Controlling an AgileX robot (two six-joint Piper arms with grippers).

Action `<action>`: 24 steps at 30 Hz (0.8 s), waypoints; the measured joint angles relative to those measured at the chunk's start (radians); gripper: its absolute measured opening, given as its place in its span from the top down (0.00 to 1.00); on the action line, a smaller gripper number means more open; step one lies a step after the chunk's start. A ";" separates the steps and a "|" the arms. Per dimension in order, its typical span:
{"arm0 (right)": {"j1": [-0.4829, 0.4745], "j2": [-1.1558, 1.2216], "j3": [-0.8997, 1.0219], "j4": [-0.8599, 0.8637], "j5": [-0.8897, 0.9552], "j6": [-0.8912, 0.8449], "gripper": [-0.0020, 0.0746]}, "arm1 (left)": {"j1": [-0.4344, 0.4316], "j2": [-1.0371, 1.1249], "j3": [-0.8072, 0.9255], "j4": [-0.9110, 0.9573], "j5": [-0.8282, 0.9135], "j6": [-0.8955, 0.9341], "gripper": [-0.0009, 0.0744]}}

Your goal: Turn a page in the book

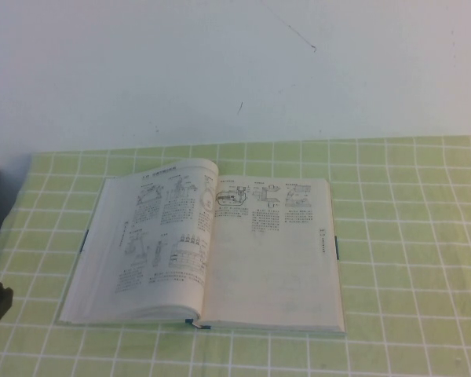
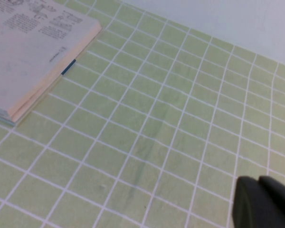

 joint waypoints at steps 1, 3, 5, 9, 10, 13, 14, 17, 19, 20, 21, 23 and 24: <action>0.000 0.000 0.000 0.000 0.000 0.000 0.98 | 0.000 0.000 0.000 0.000 0.002 0.000 0.99; 0.000 0.000 0.000 0.000 0.000 0.000 0.98 | 0.000 0.000 0.000 0.000 0.005 0.000 0.99; 0.000 0.000 0.000 0.000 0.000 0.000 0.98 | 0.000 0.000 0.000 0.000 0.008 0.000 0.99; 0.000 0.000 0.000 0.000 0.000 0.000 0.98 | 0.000 -0.004 0.004 -0.002 0.011 0.000 0.99; 0.000 0.000 0.000 0.000 0.000 0.000 0.98 | 0.000 -0.012 0.012 0.009 0.011 -0.002 0.99; 0.000 0.000 0.000 0.000 0.000 0.000 0.98 | 0.033 -0.071 0.037 0.008 0.038 -0.051 0.99; 0.000 0.000 0.000 0.000 0.000 0.000 0.98 | 0.052 -0.101 0.048 -0.002 0.048 -0.071 0.99; 0.000 0.000 0.000 0.000 0.000 0.000 0.98 | 0.129 -0.196 0.093 -0.045 0.050 -0.082 0.99; 0.000 0.000 0.002 0.000 0.000 0.002 0.98 | 0.180 -0.250 0.140 -0.090 0.033 -0.085 0.99; 0.000 0.000 0.001 0.000 0.000 0.001 0.98 | 0.209 -0.273 0.169 -0.122 0.020 -0.085 0.99; 0.000 0.000 0.001 0.000 0.000 0.001 0.98 | 0.239 -0.293 0.202 -0.156 0.008 -0.077 0.99; 0.000 0.000 0.001 0.000 0.000 0.001 0.98 | 0.285 -0.319 0.258 -0.218 -0.019 -0.048 0.99; 0.000 0.000 0.001 0.000 0.000 0.001 0.98 | 0.317 -0.332 0.300 -0.250 -0.042 -0.026 0.99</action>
